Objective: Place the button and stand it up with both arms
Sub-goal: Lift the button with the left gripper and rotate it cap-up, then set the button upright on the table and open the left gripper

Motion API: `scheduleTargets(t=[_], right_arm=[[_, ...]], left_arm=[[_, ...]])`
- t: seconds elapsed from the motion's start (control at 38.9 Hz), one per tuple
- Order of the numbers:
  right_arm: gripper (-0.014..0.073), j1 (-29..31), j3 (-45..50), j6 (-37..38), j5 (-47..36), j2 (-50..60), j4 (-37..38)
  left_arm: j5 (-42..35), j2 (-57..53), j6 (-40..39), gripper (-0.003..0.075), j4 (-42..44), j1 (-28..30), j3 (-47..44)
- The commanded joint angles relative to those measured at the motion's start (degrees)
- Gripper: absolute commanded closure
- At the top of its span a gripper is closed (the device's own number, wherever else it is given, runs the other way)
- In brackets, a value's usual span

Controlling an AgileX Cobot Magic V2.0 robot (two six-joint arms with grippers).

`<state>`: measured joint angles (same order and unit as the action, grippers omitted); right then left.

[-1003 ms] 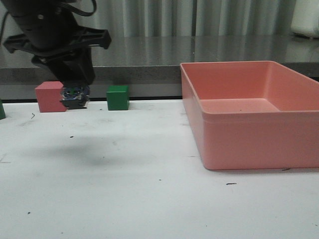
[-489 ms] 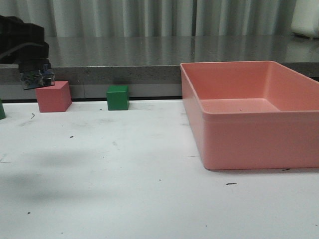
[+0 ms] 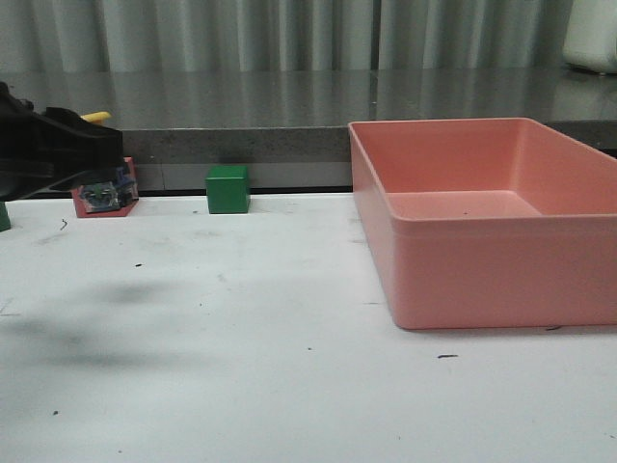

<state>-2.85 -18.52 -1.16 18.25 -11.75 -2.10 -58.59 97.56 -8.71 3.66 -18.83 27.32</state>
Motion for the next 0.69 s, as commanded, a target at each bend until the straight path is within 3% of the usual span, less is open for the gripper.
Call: scheduleTargets(t=[0.0,0.13,0.67], right_arm=[[0.0655,-0.13,-1.59,-0.31,-4.77,-0.41,0.69],[0.0655,-0.13,-1.59,-0.31,-4.77,-0.41,0.69],[0.0655,-0.13,-1.59,-0.31,-4.77,-0.41,0.69]], left_arm=[[-13.29,2.78,5.26,0.0585,-0.66,0.15,1.01],[-19.87,7.74,8.03,0.0585,-1.33,0.15,1.01],[-19.16,11.49,8.03,0.0582,-1.70,0.15,1.01]])
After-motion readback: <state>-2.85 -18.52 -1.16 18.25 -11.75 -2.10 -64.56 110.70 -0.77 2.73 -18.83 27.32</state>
